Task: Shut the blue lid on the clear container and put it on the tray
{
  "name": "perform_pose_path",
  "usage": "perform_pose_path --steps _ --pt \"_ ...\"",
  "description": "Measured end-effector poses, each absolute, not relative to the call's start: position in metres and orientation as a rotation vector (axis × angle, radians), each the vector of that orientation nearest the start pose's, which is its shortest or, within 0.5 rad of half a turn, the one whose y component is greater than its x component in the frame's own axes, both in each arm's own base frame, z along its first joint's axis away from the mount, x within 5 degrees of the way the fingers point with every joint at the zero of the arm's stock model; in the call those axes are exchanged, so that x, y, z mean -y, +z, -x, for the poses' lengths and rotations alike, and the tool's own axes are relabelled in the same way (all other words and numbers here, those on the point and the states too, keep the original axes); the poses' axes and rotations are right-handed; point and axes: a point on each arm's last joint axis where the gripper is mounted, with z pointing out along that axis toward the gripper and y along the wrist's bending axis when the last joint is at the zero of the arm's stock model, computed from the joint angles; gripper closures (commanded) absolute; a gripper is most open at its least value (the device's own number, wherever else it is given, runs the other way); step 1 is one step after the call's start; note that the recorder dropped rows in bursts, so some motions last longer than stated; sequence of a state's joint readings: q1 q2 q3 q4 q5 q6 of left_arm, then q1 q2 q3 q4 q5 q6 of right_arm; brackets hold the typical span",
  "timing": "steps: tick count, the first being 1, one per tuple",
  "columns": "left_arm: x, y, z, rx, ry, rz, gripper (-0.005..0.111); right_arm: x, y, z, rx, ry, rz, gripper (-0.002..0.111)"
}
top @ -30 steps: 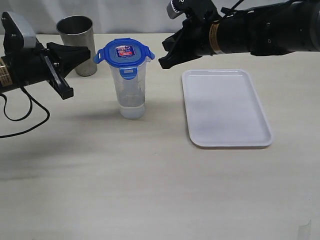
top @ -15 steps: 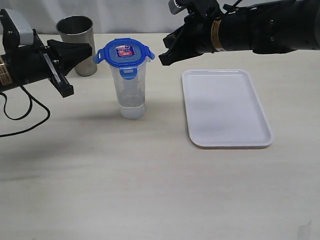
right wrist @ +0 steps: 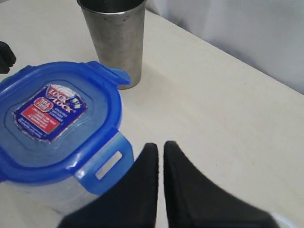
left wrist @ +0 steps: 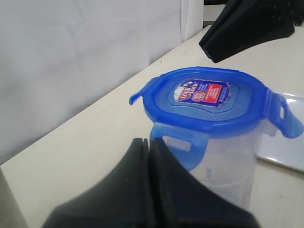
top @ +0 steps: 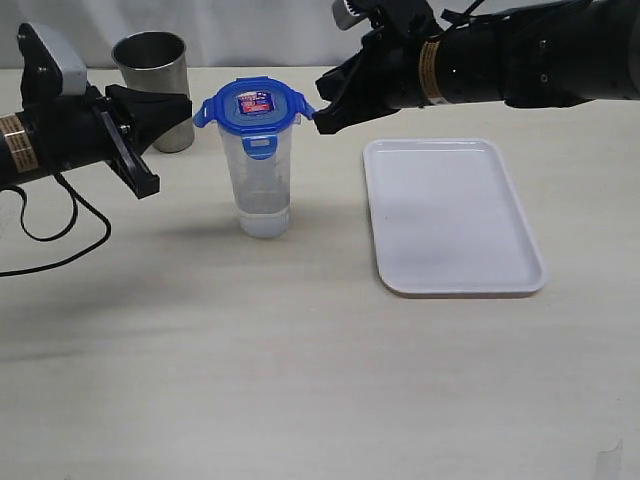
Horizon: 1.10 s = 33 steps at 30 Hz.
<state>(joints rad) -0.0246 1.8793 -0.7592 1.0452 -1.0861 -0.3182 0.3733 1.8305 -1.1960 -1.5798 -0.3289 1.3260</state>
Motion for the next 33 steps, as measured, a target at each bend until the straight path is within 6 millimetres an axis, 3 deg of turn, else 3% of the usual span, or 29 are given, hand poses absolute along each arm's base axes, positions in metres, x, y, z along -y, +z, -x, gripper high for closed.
perform_pose_path --steps 9,13,18,29,33 --pt "0.079 0.161 -0.324 -1.529 -0.56 -0.9 0.107 -0.176 0.228 -0.371 -1.905 0.36 0.909 0.104" --pt "0.079 0.16 -0.323 -1.527 -0.564 -0.918 0.107 -0.174 0.208 -0.383 -1.917 0.249 0.925 0.104" --pt "0.079 0.153 -0.321 -1.569 -0.543 -1.001 0.107 -0.175 0.198 -0.39 -1.894 0.196 0.994 0.104" --pt "0.084 0.153 -0.316 -1.549 -0.581 -1.054 0.107 -0.181 0.202 -0.389 -1.781 0.195 1.091 0.104" --pt "0.084 0.153 -0.316 -1.549 -0.585 -1.052 0.107 -0.178 0.205 -0.393 -1.742 0.121 1.085 0.104"
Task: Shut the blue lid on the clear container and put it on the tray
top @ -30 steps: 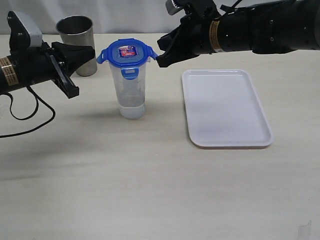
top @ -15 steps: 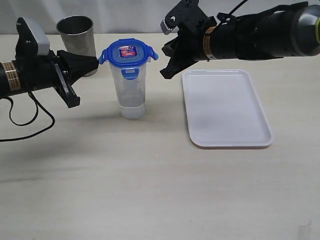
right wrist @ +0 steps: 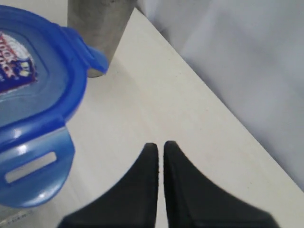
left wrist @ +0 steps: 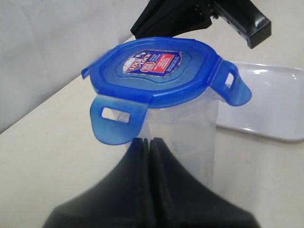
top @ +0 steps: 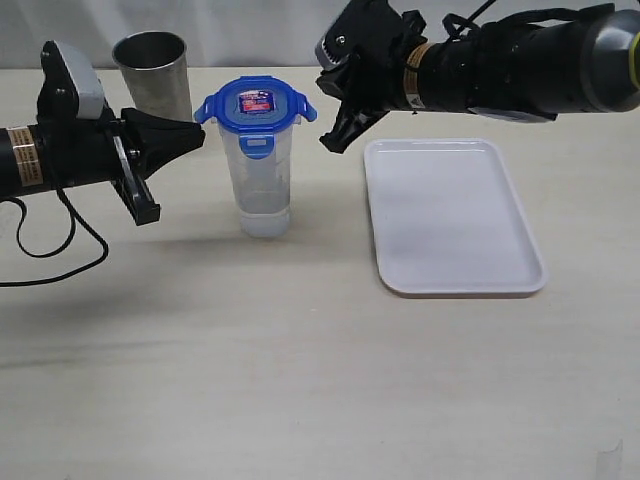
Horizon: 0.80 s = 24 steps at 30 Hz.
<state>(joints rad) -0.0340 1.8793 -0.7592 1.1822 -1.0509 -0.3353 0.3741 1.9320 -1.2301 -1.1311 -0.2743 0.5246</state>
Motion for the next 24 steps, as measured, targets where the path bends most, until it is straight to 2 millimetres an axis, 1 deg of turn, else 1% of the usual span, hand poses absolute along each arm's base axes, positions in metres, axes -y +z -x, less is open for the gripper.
perform_pose_path --steps 3,7,15,24 --pt "0.084 0.153 -0.316 -1.547 -0.587 -1.054 0.107 -0.178 0.205 -0.394 -1.741 0.109 1.078 0.104" --pt "0.084 0.153 -0.316 -1.544 -0.589 -1.053 0.107 -0.179 0.206 -0.393 -1.722 0.136 1.075 0.104" --pt "0.084 0.153 -0.316 -1.543 -0.589 -1.045 0.107 -0.178 0.196 -0.387 -1.748 0.143 1.098 0.104" --pt "0.084 0.154 -0.316 -1.536 -0.594 -1.044 0.107 -0.177 0.202 -0.384 -1.743 0.16 1.085 0.104"
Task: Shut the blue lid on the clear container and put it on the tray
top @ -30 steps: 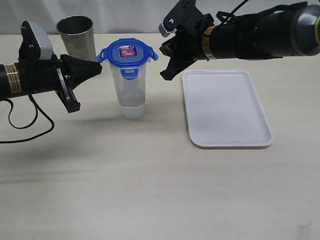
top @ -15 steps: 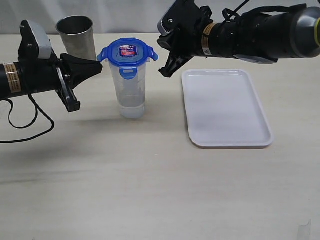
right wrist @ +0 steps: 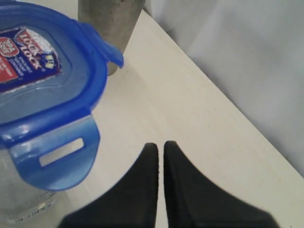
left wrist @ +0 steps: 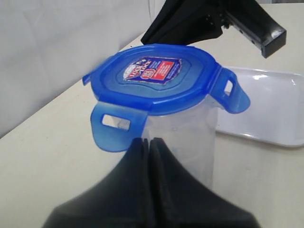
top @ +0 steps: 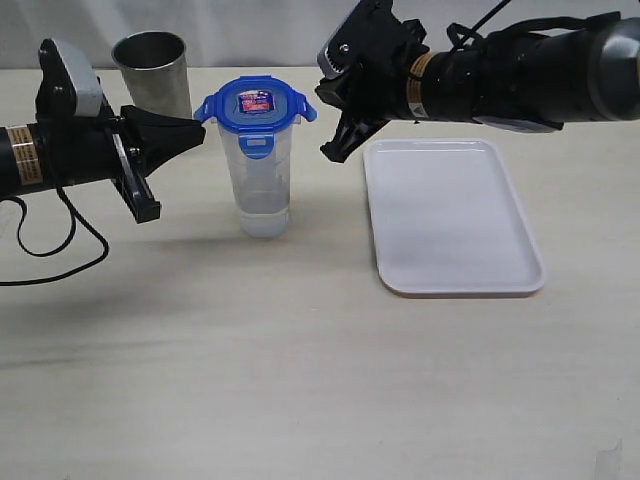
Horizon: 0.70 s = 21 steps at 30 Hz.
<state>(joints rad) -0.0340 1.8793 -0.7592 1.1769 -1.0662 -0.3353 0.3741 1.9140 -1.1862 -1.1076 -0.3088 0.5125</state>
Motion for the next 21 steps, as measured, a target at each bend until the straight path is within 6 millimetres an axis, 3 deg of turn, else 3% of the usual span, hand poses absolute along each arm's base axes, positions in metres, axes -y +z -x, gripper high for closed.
perform_pose_path --steps 9,21 --pt "0.084 0.154 -0.316 -1.535 -0.595 -1.042 0.107 -0.175 0.196 -0.378 -1.771 0.172 1.085 0.104" --pt "0.085 0.155 -0.316 -1.523 -0.605 -1.039 0.107 -0.177 0.213 -0.369 -1.711 0.241 1.076 0.104"
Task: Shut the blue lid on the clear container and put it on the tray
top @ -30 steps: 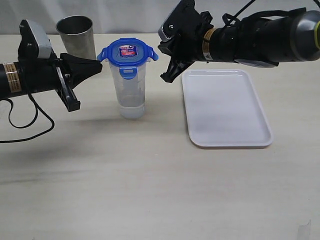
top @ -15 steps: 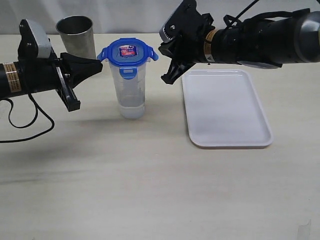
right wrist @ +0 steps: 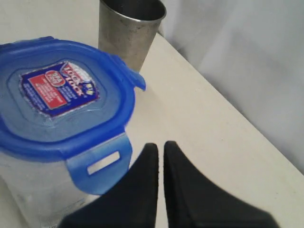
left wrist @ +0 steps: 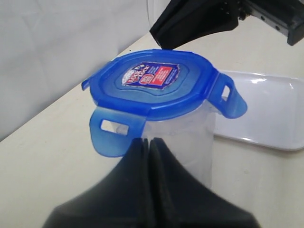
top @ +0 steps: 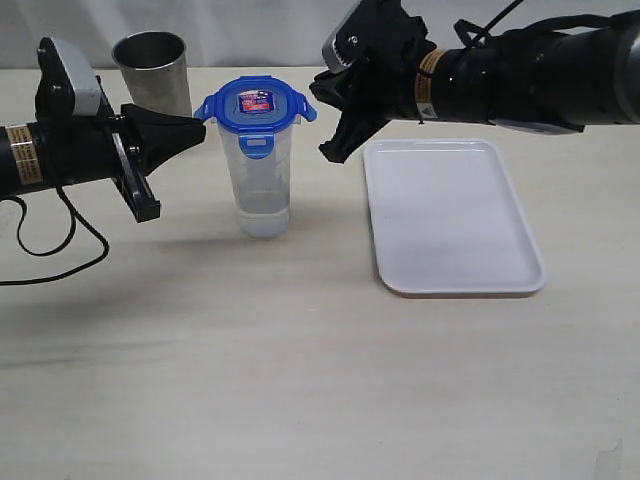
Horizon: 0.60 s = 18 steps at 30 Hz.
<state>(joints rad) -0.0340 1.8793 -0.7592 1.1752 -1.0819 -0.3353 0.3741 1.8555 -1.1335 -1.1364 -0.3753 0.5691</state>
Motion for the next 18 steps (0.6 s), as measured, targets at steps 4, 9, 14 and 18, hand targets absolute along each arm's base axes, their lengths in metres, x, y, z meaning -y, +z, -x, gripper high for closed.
perform_pose_path --steps 4,9,14,18 --pt "0.0849 0.1555 -0.3157 -1.522 -0.605 -1.039 0.107 -0.1778 0.2107 -0.3662 -1.717 0.252 1.111 0.104" --pt "0.085 0.1557 -0.3156 -1.52 -0.607 -1.039 0.107 -0.1785 0.209 -0.3643 -1.72 0.26 1.145 0.104" --pt "0.0852 0.156 -0.3155 -1.516 -0.61 -1.038 0.107 -0.1785 0.2088 -0.364 -1.728 0.267 1.141 0.104" --pt "0.0853 0.1563 -0.3154 -1.512 -0.613 -1.037 0.107 -0.1785 0.2083 -0.3637 -1.73 0.268 1.147 0.104"
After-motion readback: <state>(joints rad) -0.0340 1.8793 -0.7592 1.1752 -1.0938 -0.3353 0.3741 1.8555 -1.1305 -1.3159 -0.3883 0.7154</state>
